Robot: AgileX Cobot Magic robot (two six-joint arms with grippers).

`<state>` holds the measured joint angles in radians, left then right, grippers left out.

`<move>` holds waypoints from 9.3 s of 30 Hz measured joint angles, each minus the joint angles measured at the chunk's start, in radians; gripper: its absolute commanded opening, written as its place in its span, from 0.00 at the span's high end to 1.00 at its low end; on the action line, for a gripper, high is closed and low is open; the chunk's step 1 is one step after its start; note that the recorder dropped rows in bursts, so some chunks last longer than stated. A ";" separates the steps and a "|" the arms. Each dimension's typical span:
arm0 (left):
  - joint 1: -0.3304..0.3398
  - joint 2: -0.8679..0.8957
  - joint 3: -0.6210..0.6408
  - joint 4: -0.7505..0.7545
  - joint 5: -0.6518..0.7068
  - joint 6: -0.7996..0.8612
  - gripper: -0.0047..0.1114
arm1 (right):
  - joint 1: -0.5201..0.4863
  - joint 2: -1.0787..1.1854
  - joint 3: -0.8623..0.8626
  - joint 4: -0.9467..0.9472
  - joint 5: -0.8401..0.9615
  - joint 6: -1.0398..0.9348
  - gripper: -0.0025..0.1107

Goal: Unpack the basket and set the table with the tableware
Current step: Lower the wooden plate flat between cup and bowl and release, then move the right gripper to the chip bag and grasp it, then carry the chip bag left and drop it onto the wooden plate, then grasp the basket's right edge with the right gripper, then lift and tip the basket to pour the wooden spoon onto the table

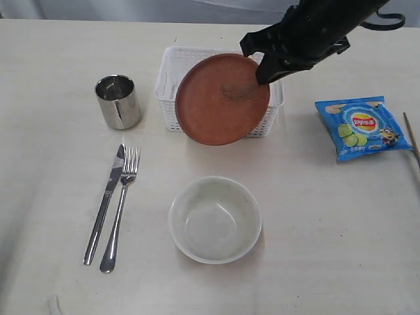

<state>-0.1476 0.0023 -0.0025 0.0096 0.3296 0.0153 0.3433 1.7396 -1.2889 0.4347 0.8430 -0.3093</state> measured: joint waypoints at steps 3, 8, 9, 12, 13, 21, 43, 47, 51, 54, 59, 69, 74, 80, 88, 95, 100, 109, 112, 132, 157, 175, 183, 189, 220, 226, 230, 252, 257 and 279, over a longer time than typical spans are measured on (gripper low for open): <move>0.000 0.000 0.000 0.000 0.000 0.000 0.96 | 0.000 0.021 0.002 0.065 -0.008 -0.008 0.98; 0.000 0.000 0.000 0.000 0.000 0.000 0.96 | 0.013 0.057 0.002 0.098 -0.010 -0.027 0.98; 0.000 0.000 0.000 0.000 0.000 0.000 0.96 | 0.017 0.063 0.002 0.098 -0.013 -0.027 0.98; 0.000 0.000 0.000 0.000 0.000 0.000 0.96 | 0.037 0.084 0.002 0.098 -0.042 -0.027 0.98; 0.000 0.000 0.000 0.000 0.000 0.000 0.96 | 0.045 0.094 0.002 0.098 -0.055 -0.027 0.98; 0.000 0.000 0.000 0.000 0.000 0.000 0.96 | 0.058 0.124 0.002 -0.034 -0.220 0.073 0.98; 0.000 0.000 0.000 0.000 0.000 0.000 0.96 | 0.083 0.026 0.008 -0.153 -0.167 0.146 0.98; 0.000 0.000 0.000 0.000 0.000 0.000 0.96 | 0.129 0.040 0.038 -0.143 -0.148 0.145 0.98; 0.000 0.000 0.000 0.000 0.000 0.000 0.96 | 0.150 0.088 0.047 -0.137 -0.217 0.179 0.98; 0.000 0.000 0.000 0.000 0.000 0.000 0.96 | 0.150 0.121 0.047 -0.137 -0.226 0.186 0.98; 0.000 0.000 0.000 0.000 0.000 0.000 0.96 | 0.150 0.173 0.047 -0.158 -0.213 0.186 0.79; 0.000 0.000 0.000 0.000 0.000 0.000 0.96 | 0.138 0.107 -0.005 -0.435 0.023 0.367 0.60; 0.000 0.000 0.000 0.000 0.000 0.000 0.96 | -0.089 -0.011 0.044 -0.469 0.108 0.396 0.58; 0.000 0.000 0.000 0.000 0.000 0.000 0.96 | -0.219 0.050 0.116 -0.489 0.100 0.376 0.40; 0.000 0.000 0.000 0.000 0.000 0.000 0.96 | -0.111 0.143 0.114 -0.573 0.012 0.437 0.40; 0.000 0.000 0.000 0.000 0.000 0.000 0.96 | -0.096 0.206 0.105 -0.772 -0.003 0.610 0.47; 0.000 0.000 0.000 0.000 0.000 0.000 0.96 | -0.091 0.234 0.104 -0.784 -0.019 0.620 0.80; 0.000 0.000 0.000 0.000 0.000 0.000 0.96 | -0.083 0.211 0.099 -0.795 -0.006 0.582 0.98; 0.000 0.000 0.000 0.000 0.000 0.000 0.96 | -0.081 0.167 0.099 -0.791 -0.002 0.579 0.98; 0.000 0.000 0.000 0.000 0.000 0.000 0.96 | 0.301 -0.122 0.099 -0.634 0.018 0.474 0.98; 0.000 0.000 0.000 0.000 0.000 0.000 0.96 | 0.453 0.292 -0.173 -0.616 0.054 0.471 0.47; 0.000 0.000 0.000 0.000 0.000 0.000 0.96 | 0.286 0.110 -0.324 -0.780 0.218 0.659 0.41; 0.000 0.000 0.000 0.000 0.000 0.000 0.96 | -0.056 0.117 -0.324 -0.515 0.210 0.657 0.41; 0.000 0.000 0.000 0.000 0.000 0.000 0.96 | -0.180 0.195 -0.324 -0.322 0.173 0.601 0.41; 0.000 0.000 0.000 0.000 0.000 0.000 0.96 | -0.184 0.342 -0.324 -0.667 -0.067 0.707 0.98; 0.000 0.000 0.000 0.000 0.000 0.000 0.96 | -0.184 0.176 -0.271 -1.029 -0.067 0.845 0.98; 0.000 0.000 0.000 0.000 0.000 0.000 0.96 | -0.184 0.037 -0.134 -1.258 -0.159 1.035 0.98; 0.000 0.000 0.000 0.000 0.000 0.000 0.96 | 0.026 -0.096 0.267 -2.155 0.056 1.628 0.98; 0.000 0.000 0.000 0.000 0.000 0.000 0.96 | 0.072 -0.095 0.267 -2.158 0.153 1.519 0.98; 0.000 0.000 0.000 0.000 0.000 0.000 0.96 | 0.220 0.059 0.267 -2.156 0.329 0.978 0.98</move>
<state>-0.1476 0.0023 -0.0025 0.0096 0.3296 0.0153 0.5630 1.7985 -1.0217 -1.7213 1.1716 0.6688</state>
